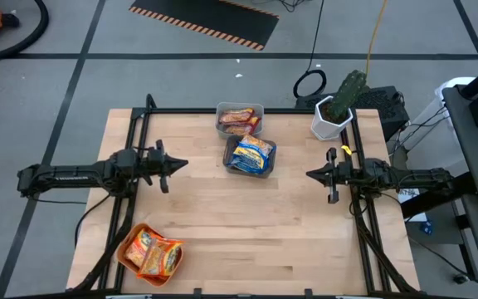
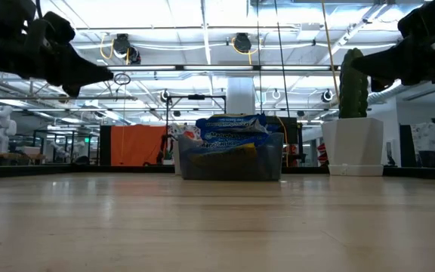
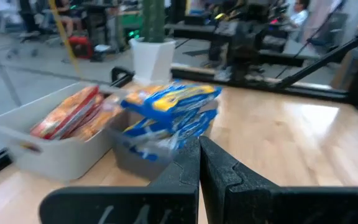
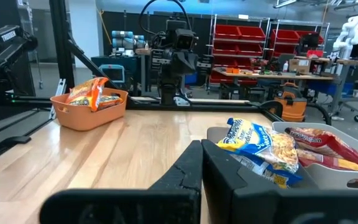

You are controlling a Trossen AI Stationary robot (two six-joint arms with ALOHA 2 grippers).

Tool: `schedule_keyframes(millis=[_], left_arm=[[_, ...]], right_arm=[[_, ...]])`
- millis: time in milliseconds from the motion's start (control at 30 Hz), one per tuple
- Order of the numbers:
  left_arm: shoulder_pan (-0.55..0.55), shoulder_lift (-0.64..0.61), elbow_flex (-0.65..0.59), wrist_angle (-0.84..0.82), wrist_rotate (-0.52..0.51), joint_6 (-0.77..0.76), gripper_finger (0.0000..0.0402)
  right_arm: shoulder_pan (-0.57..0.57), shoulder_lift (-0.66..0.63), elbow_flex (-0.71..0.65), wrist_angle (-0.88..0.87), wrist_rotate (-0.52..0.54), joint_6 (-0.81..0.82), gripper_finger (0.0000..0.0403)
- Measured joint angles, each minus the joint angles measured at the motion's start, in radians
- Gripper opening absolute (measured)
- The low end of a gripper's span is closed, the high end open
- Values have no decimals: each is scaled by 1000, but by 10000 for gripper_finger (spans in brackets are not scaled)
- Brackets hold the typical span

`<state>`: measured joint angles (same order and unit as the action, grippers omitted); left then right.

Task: Sort Maruchan noodles
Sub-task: Return to Home Position

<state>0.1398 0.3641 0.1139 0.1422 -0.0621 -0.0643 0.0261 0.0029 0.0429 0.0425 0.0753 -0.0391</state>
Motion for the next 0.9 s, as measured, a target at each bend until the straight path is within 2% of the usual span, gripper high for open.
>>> schedule_keyframes(millis=[167,267,400,533,767,900], left_arm=[[-35,-8,0,49,63,31,1],[-72,-39,-18,55,59,31,1],[-124,-106,-102,121,11,4,1],[-151,-162,-104,43,-28,18,1],[-151,-267,-104,22,-36,61,1],[-151,-326,-104,-56,-38,82,1]], right_arm=[[0,0,0,0,1,0,0],[0,0,0,-1,1,0,0],[0,0,0,-1,1,0,0],[0,0,0,-2,1,1,0],[0,0,0,-2,1,1,0],[0,0,0,-2,1,1,0]])
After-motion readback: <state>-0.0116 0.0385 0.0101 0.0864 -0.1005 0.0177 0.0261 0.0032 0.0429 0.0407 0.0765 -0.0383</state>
